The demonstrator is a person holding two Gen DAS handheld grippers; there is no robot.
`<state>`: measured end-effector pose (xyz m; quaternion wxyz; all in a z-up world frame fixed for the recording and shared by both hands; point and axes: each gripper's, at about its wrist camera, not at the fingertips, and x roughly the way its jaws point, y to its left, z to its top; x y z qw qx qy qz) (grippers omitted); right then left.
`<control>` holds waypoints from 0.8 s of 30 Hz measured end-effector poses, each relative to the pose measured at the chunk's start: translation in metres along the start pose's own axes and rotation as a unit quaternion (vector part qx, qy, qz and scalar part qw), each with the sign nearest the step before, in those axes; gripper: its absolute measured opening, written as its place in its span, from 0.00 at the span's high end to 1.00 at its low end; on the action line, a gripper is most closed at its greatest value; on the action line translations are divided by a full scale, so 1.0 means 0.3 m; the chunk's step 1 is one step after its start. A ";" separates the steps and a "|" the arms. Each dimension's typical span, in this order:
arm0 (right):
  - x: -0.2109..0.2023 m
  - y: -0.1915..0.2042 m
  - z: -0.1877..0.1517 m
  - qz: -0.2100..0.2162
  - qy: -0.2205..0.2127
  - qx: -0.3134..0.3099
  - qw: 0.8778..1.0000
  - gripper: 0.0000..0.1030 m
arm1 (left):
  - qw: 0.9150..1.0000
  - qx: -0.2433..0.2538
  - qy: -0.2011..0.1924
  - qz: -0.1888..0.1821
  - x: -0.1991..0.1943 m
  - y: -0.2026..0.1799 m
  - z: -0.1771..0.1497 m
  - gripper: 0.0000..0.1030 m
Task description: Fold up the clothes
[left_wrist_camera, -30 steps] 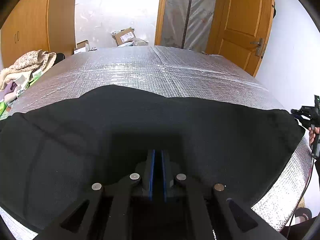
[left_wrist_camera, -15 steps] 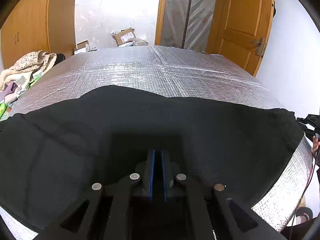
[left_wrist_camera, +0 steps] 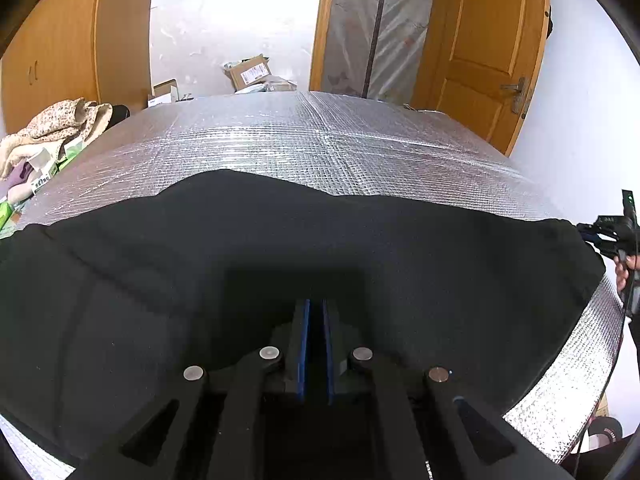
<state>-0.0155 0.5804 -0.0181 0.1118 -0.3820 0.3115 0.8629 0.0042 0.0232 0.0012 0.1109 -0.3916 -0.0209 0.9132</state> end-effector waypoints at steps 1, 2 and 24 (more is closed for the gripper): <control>0.012 0.002 0.010 -0.011 -0.004 0.005 1.000 0.82 | 1.000 -0.002 0.000 -0.001 0.000 0.002 0.000 0.94; 0.002 0.004 0.013 -0.016 -0.010 0.008 1.000 0.82 | 1.000 -0.004 -0.001 -0.003 0.000 0.004 -0.001 0.94; 0.050 0.821 -0.582 0.200 0.121 -0.289 0.928 0.68 | 0.987 -0.111 -0.022 0.118 -0.150 0.299 -0.051 0.94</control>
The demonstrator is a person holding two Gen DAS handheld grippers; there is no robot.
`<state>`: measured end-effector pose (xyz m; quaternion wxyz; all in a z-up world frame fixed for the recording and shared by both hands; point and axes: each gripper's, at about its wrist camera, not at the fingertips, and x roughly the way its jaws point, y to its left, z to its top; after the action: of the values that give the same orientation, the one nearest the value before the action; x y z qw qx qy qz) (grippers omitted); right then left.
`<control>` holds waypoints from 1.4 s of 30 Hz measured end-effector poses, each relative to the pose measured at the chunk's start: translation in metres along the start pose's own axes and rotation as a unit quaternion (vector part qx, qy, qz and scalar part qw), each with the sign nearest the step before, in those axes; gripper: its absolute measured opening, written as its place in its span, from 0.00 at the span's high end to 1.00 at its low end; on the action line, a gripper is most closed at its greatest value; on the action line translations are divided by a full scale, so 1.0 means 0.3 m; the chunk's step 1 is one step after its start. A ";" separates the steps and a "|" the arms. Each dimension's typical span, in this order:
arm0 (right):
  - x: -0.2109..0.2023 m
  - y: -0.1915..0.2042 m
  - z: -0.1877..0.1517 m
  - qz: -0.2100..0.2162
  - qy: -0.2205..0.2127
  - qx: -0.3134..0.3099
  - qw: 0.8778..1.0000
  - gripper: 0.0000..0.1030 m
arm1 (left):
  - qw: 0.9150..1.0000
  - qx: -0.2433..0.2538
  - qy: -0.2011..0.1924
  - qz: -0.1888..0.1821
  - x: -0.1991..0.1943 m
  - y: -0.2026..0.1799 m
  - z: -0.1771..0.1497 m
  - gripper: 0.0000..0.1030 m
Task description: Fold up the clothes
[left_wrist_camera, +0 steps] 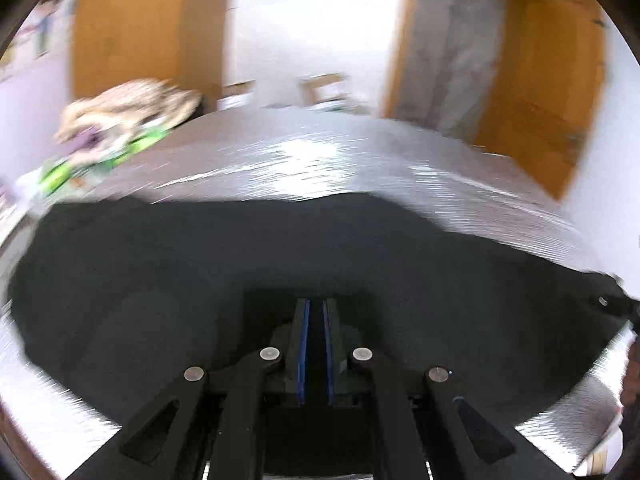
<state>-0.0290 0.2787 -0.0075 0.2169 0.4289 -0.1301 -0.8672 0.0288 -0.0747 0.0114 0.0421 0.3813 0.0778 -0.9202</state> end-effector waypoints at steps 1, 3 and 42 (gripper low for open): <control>0.011 0.001 0.003 -0.004 0.002 0.005 1.000 0.68 | 1.000 -0.014 0.004 0.014 -0.003 0.045 -0.006 0.94; 0.018 0.016 0.018 -0.005 -0.003 0.011 1.000 0.68 | 0.999 -0.040 0.003 0.031 -0.019 0.131 -0.019 0.94; 0.519 0.520 0.290 0.113 0.071 -0.028 0.991 0.94 | 0.987 -0.117 -0.057 0.090 -0.100 0.502 -0.031 0.97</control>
<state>-0.1411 0.0702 0.0019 0.3337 0.4654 -0.1379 -0.8081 0.0769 -0.2208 0.0093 0.1733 0.3258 0.1482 -0.9175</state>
